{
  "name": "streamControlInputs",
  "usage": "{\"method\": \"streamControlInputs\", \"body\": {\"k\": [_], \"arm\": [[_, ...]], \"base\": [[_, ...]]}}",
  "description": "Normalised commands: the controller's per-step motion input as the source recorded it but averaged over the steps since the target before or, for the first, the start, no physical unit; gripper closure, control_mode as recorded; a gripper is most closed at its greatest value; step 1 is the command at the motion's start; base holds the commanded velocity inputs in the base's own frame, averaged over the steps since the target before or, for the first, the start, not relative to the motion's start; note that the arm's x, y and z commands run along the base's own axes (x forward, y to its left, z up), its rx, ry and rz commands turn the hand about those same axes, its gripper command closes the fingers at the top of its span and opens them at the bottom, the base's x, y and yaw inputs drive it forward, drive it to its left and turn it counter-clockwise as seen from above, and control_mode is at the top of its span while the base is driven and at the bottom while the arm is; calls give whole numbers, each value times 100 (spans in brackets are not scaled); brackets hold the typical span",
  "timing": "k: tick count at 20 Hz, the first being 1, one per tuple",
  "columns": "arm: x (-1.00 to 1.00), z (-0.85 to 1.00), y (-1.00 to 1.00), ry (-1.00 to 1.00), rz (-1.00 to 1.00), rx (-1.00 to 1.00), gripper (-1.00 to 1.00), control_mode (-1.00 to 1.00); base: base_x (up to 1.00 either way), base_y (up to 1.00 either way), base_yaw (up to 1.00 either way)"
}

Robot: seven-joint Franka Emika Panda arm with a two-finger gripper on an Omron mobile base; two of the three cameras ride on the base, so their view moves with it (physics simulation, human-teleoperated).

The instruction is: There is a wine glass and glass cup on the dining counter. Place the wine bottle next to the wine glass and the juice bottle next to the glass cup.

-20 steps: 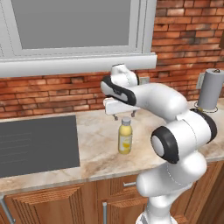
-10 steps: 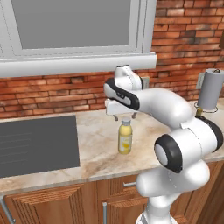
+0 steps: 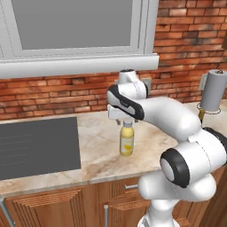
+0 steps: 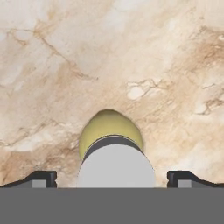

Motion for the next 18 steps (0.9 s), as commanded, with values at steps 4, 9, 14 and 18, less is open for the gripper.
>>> {"method": "streamControlInputs", "body": {"k": [4, 9, 14, 18], "arm": [[4, -14, -1, -10, 0, 1, -100, -100], [0, -8, -1, -3, 0, 6, -100, -100], [-4, -4, 0, 0, 0, 8, -100, -100], [-1, -4, 4, 0, -2, 4, 100, -100]], "base": [[0, 0, 0], [0, 0, 0], [0, 0, 0], [0, 0, 0]]}}
